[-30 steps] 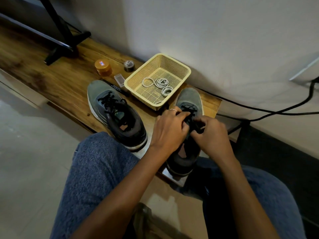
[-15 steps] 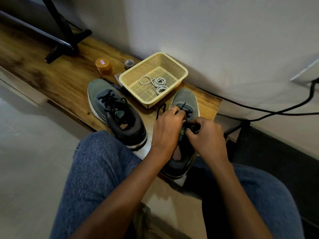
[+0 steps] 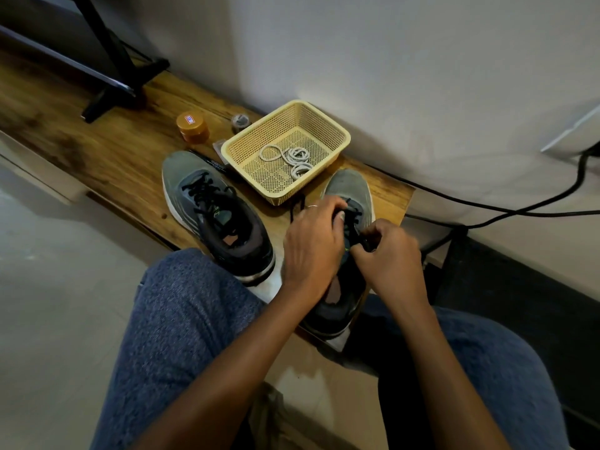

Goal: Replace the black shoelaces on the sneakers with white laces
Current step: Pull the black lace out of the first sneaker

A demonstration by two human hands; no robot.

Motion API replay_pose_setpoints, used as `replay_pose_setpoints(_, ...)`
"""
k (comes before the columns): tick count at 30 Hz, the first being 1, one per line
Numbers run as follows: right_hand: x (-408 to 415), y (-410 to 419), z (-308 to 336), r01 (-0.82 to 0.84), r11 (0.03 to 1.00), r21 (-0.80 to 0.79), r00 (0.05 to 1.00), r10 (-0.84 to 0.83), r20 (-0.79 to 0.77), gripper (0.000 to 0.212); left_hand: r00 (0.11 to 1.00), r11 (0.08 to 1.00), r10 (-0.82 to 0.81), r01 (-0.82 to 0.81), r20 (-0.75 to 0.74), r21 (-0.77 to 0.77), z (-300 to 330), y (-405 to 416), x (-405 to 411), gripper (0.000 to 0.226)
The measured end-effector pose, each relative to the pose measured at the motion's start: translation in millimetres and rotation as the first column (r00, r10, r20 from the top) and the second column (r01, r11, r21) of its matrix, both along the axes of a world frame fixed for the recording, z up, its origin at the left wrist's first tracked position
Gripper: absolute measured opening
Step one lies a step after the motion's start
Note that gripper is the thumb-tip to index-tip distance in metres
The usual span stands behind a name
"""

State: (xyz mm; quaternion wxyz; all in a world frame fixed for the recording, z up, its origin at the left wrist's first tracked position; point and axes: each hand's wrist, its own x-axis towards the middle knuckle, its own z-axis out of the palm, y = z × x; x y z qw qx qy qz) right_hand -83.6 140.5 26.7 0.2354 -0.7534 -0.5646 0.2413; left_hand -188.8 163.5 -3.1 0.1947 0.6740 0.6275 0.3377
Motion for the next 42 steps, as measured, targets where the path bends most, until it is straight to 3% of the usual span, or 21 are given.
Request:
replay_pose_setpoints(2,1,0,1,-0.006,1.000,0.003,1.000,0.006,0.012,0.007,0.975,0.995,-0.064,0.079,-0.212,0.065,-3,3,-1,0.030)
replay_pose_setpoints(5,0,1,1,-0.009,1.000,-0.004,1.000,0.010,0.008,0.008,0.903,0.978,-0.134,0.186,-0.409,0.091,-9,8,-6,0.031)
replay_pose_setpoints(10,-2,-1,1,-0.008,1.000,0.004,1.000,0.009,-0.015,0.005,0.887,0.967,-0.080,0.179,-0.455,0.179,-10,8,-6,0.003)
replay_pose_setpoints(13,-1,-2,1,0.012,1.000,0.011,1.000,-0.012,0.000,0.006,0.945,0.976,-0.108,0.160,-0.307,0.148,-12,6,-1,0.005)
replay_pose_setpoints(16,2,-1,1,0.046,0.999,-0.001,0.999,-0.046,0.023,0.010,0.996,0.996,-0.065,0.061,0.057,0.066,-4,3,-2,0.010)
replay_pose_setpoints(20,6,0,0,0.079,0.997,-0.005,0.996,-0.078,0.030,0.010,0.922,0.986,0.155,-0.164,0.354,-0.003,8,6,-7,0.005)
replay_pose_setpoints(23,4,0,-1,0.066,0.998,-0.011,0.997,-0.065,0.049,0.011,0.966,0.989,0.146,-0.149,0.212,-0.006,9,7,-9,0.015)
replay_pose_setpoints(26,2,1,0,0.038,0.999,0.000,0.998,-0.038,0.058,0.011,0.998,0.995,-0.020,0.027,-0.064,0.100,5,9,-8,0.048)
replay_pose_setpoints(28,2,1,0,0.026,1.000,0.003,0.998,-0.027,0.060,0.011,0.950,0.981,-0.113,0.153,-0.291,0.118,-1,10,-8,0.052)
replay_pose_setpoints(30,2,0,1,0.022,1.000,0.003,0.998,-0.022,0.057,0.011,0.891,0.963,-0.155,0.233,-0.427,0.136,-8,11,-6,0.040)
replay_pose_setpoints(35,2,-1,2,0.017,1.000,-0.009,0.999,-0.016,0.051,0.010,0.911,0.952,-0.106,0.209,-0.399,0.223,-10,10,-9,0.009)
replay_pose_setpoints(39,2,-2,3,0.020,1.000,0.001,0.999,-0.020,0.025,0.013,0.937,0.961,-0.078,0.161,-0.340,0.225,-10,8,-4,0.006)
replay_pose_setpoints(42,4,0,3,0.021,1.000,-0.007,1.000,-0.021,0.014,0.011,0.983,0.980,-0.034,0.069,-0.181,0.188,-8,4,0,0.006)
